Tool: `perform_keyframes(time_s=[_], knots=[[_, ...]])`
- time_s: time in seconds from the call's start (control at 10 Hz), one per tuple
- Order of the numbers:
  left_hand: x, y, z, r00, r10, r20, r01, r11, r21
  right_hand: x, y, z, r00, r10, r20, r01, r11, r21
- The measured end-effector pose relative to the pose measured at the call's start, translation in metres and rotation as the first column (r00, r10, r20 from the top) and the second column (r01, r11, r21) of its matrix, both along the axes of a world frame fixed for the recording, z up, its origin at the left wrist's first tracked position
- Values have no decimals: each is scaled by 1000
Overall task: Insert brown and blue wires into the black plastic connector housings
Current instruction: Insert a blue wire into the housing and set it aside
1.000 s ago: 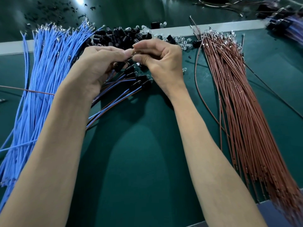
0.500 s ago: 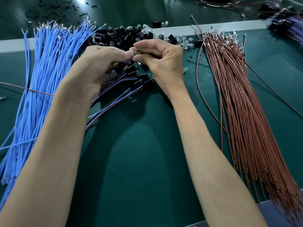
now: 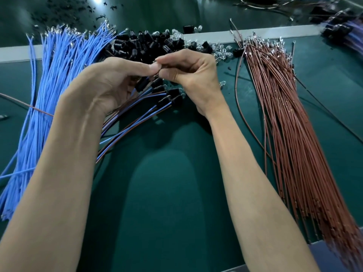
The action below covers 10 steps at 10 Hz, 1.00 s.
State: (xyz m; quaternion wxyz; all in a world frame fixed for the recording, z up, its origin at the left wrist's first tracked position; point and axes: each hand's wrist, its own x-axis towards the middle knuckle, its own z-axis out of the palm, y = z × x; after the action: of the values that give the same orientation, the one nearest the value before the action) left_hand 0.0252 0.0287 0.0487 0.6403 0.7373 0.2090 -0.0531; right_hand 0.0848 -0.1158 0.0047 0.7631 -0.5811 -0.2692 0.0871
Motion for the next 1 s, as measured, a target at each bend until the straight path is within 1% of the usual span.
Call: perform_keyframes(time_s=[0.1,0.2,0.3,0.4,0.5,0.6,0.7,0.9,1.0], knots=[[-1,0,3,998,-39,46,41,999,-25,1,-4,0,998,-58,-9,57,998,-41],[-5,1,1,986,-105,130,88,987,135,3,-7,-2,997,-77,17,78,994,-71],[-9,7,1,966,-205,155,155,945,288,5,-12,-1,989,-148,30,150,983,-103],[-11,8,1,939,-300,167,215,893,395,10,-17,-1,978,-207,28,209,971,-113],[-8,6,-2,936,-293,196,189,886,424,9,-19,1,977,-211,39,214,971,-108],[-8,10,-2,941,-280,192,165,871,462,10,-21,1,973,-226,52,230,968,-103],[-10,15,-1,931,-310,193,178,846,502,10,-21,0,968,-242,60,247,962,-114],[-7,9,-5,917,-304,259,157,870,467,9,-19,0,970,-232,72,240,960,-141],[-3,2,-8,916,-292,276,143,879,456,8,-18,0,971,-228,68,236,963,-130]])
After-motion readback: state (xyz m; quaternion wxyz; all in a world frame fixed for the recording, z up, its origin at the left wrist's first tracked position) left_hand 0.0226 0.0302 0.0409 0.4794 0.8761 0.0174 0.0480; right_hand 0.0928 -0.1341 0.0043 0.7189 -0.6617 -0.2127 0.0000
